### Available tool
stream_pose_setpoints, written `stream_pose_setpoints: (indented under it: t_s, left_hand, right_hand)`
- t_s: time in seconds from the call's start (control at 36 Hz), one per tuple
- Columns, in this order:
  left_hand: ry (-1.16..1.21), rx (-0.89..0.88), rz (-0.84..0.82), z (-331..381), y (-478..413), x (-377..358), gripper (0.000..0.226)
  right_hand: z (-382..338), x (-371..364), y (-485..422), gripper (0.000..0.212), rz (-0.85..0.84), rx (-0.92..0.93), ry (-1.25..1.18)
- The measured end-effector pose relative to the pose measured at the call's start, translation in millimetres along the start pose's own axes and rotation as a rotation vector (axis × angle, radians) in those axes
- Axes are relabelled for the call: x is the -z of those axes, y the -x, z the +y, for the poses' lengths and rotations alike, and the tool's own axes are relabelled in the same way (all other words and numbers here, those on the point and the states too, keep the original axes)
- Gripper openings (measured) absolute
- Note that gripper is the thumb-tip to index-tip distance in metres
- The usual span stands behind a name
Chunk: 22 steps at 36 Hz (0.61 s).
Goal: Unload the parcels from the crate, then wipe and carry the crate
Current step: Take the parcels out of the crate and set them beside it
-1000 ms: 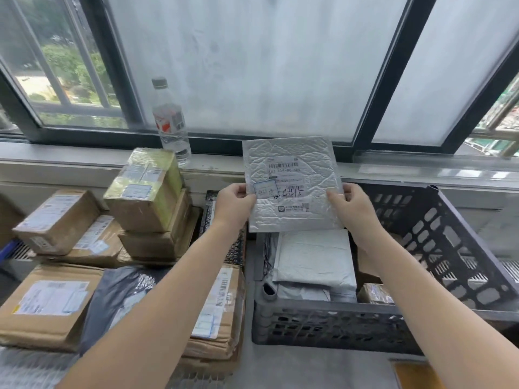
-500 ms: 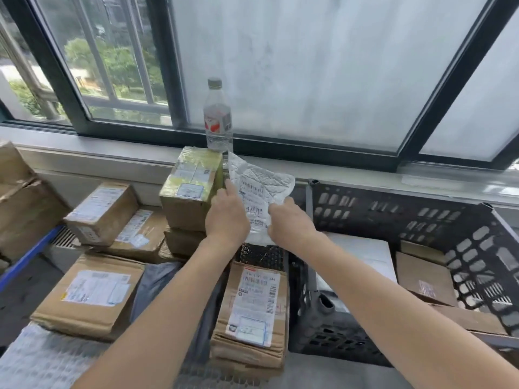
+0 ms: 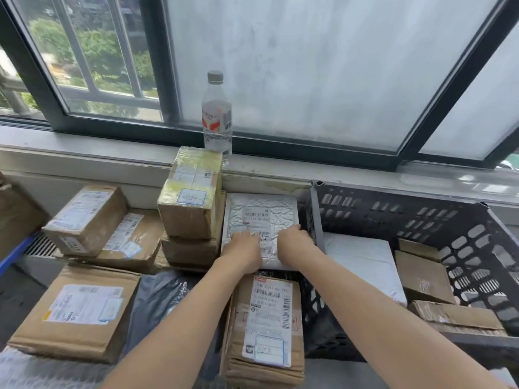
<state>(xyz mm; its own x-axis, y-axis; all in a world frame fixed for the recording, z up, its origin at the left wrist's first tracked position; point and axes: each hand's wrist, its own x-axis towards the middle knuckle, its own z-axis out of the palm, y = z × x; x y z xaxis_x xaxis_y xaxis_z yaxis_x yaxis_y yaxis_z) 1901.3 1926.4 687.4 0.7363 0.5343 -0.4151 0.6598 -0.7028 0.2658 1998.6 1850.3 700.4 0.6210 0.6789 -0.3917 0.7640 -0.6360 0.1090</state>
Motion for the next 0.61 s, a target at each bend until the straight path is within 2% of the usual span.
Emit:
stream_pose_setpoints:
  t_s: [0.14, 0.28, 0.39, 0.5, 0.61]
  left_hand:
    - [0.123, -0.034, 0.075, 4.6, -0.3, 5.4, 0.046]
    - [0.323, -0.148, 0.29, 21.8, 10.4, 22.4, 0.048]
    - [0.408, -0.233, 0.48, 46.4, 21.5, 36.3, 0.047]
    - [0.399, -0.381, 0.585, 87.2, 29.4, 41.0, 0.044]
    - [0.379, -0.442, 0.557, 132.4, 30.7, 30.6, 0.045]
  right_hand:
    - [6.9, 13.2, 10.9, 0.032, 0.13, 0.061, -0.199]
    - [27.3, 38.4, 46.6, 0.041, 0.318, 0.142, -0.346]
    - [68.8, 41.8, 67.8, 0.036, 0.458, 0.078, -0.39]
    - [117.3, 29.5, 73.3, 0.035, 0.416, 0.001, -0.404]
    - [160.1, 14.3, 72.4, 0.04, 0.401, -0.027, -0.413]
